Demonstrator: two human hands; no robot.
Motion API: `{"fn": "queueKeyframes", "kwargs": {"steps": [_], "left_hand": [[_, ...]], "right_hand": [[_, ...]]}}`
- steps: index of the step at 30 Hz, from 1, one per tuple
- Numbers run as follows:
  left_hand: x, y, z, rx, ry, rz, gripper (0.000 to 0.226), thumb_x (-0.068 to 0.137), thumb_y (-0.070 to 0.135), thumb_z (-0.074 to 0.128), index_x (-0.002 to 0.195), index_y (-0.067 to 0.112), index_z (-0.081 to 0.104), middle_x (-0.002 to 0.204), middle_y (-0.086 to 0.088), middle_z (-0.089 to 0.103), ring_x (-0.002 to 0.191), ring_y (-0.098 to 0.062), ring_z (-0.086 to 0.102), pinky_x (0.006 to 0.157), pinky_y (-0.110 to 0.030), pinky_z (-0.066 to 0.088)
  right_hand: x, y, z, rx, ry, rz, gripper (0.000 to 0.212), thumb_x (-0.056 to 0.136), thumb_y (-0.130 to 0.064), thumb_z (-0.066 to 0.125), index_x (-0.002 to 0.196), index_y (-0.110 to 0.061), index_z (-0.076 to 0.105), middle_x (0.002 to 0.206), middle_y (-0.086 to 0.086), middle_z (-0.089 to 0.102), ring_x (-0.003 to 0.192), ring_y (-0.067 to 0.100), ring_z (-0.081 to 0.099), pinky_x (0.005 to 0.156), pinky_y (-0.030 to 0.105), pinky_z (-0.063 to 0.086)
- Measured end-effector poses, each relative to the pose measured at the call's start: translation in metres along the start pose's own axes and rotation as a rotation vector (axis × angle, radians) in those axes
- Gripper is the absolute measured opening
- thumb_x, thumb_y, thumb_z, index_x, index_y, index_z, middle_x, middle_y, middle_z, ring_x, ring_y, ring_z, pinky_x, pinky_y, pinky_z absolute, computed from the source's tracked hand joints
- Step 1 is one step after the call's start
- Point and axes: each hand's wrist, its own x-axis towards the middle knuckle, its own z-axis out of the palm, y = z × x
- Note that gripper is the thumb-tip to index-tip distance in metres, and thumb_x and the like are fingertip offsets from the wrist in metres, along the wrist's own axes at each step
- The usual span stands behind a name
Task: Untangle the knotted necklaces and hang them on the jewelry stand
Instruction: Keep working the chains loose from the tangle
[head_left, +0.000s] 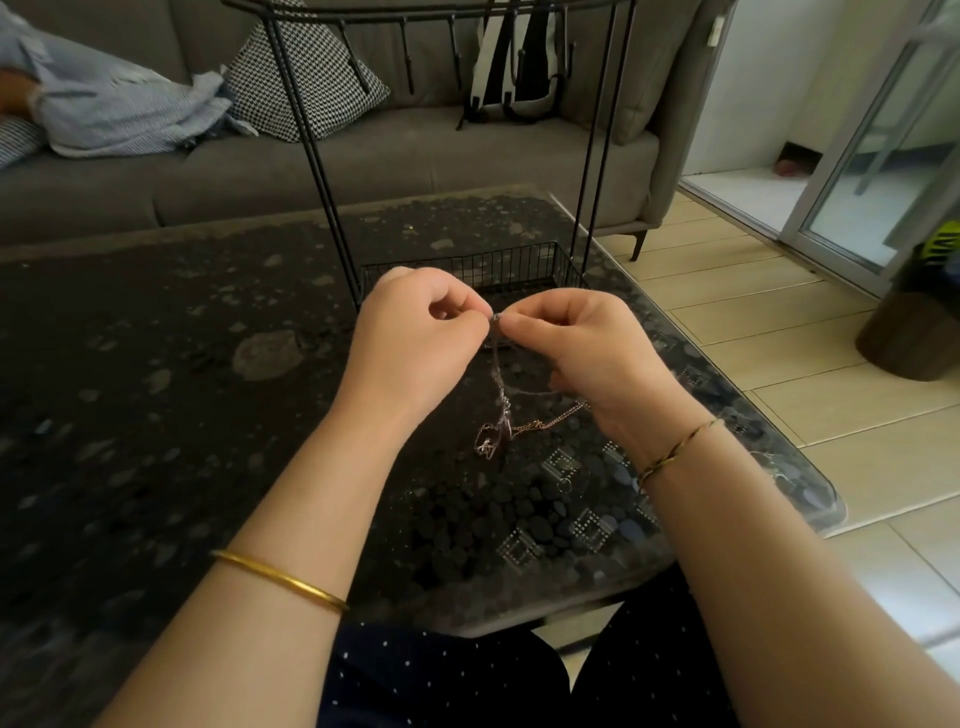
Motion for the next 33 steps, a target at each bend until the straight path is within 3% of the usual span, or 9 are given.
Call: {"fn": "queueKeyframes", "kwargs": {"steps": [5, 8, 10, 14, 17, 21, 27, 33], "left_hand": [[-0.002, 0.001, 0.001, 0.133, 0.040, 0.053, 0.008, 0.085, 0.022, 0.066, 0.081, 0.023, 0.072, 0.104, 0.006, 0.054, 0.096, -0.007, 0.051, 0.064, -0.004, 0.029], [-0.001, 0.000, 0.002, 0.185, 0.046, 0.068, 0.009, 0.085, 0.023, 0.067, 0.077, 0.025, 0.072, 0.104, 0.006, 0.053, 0.103, -0.011, 0.051, 0.065, -0.007, 0.028], [-0.001, 0.000, 0.003, 0.235, 0.046, 0.085, 0.011, 0.085, 0.022, 0.067, 0.076, 0.025, 0.072, 0.103, 0.007, 0.051, 0.109, -0.014, 0.049, 0.066, -0.010, 0.027], [-0.002, -0.002, 0.006, 0.337, 0.061, 0.158, 0.009, 0.084, 0.020, 0.068, 0.076, 0.019, 0.071, 0.104, 0.004, 0.052, 0.110, -0.019, 0.047, 0.081, -0.028, 0.039], [-0.001, -0.004, 0.008, 0.388, 0.061, 0.195, 0.008, 0.082, 0.018, 0.068, 0.075, 0.016, 0.067, 0.102, 0.004, 0.049, 0.109, -0.021, 0.044, 0.084, -0.033, 0.040], [0.000, -0.008, 0.009, 0.372, 0.045, 0.197, 0.010, 0.079, 0.017, 0.069, 0.073, 0.014, 0.062, 0.100, 0.004, 0.047, 0.105, -0.020, 0.042, 0.079, -0.030, 0.034], [0.005, -0.014, 0.011, 0.273, 0.009, 0.176, 0.015, 0.074, 0.013, 0.071, 0.069, 0.008, 0.058, 0.092, 0.000, 0.049, 0.098, -0.022, 0.046, 0.074, -0.029, 0.032], [0.010, -0.018, 0.012, 0.150, -0.040, 0.115, 0.015, 0.070, 0.010, 0.071, 0.065, 0.005, 0.058, 0.082, 0.004, 0.046, 0.087, -0.020, 0.050, 0.067, -0.026, 0.036]], "right_hand": [[-0.001, -0.001, 0.000, -0.088, 0.024, -0.059, 0.008, 0.086, -0.016, 0.065, 0.086, -0.010, 0.072, 0.071, -0.003, 0.064, 0.047, -0.008, 0.051, 0.046, 0.006, 0.038], [0.000, 0.000, 0.001, -0.166, 0.037, -0.098, 0.008, 0.085, -0.018, 0.066, 0.087, -0.012, 0.073, 0.080, 0.003, 0.070, 0.070, 0.010, 0.064, 0.066, 0.022, 0.054], [0.000, 0.001, 0.002, -0.197, 0.044, -0.117, 0.008, 0.085, -0.018, 0.067, 0.086, -0.014, 0.073, 0.080, 0.003, 0.070, 0.077, 0.019, 0.066, 0.074, 0.031, 0.055], [-0.001, 0.001, 0.004, -0.288, 0.024, -0.163, 0.008, 0.085, -0.018, 0.066, 0.085, -0.015, 0.074, 0.076, -0.002, 0.068, 0.069, 0.008, 0.059, 0.072, 0.028, 0.052], [0.000, 0.001, 0.006, -0.342, 0.008, -0.183, 0.010, 0.086, -0.017, 0.064, 0.085, -0.015, 0.074, 0.081, -0.001, 0.070, 0.075, 0.013, 0.064, 0.074, 0.030, 0.053], [0.001, 0.002, 0.007, -0.407, -0.027, -0.217, 0.013, 0.087, -0.016, 0.061, 0.088, -0.017, 0.074, 0.083, -0.001, 0.071, 0.078, 0.013, 0.064, 0.075, 0.032, 0.054], [0.002, 0.004, 0.008, -0.464, -0.049, -0.246, 0.014, 0.087, -0.016, 0.060, 0.088, -0.019, 0.074, 0.075, 0.000, 0.068, 0.068, 0.014, 0.060, 0.064, 0.030, 0.050], [0.001, 0.005, 0.009, -0.499, -0.048, -0.278, 0.014, 0.086, -0.018, 0.060, 0.091, -0.020, 0.073, 0.081, -0.004, 0.067, 0.076, 0.013, 0.061, 0.072, 0.037, 0.053]]}}
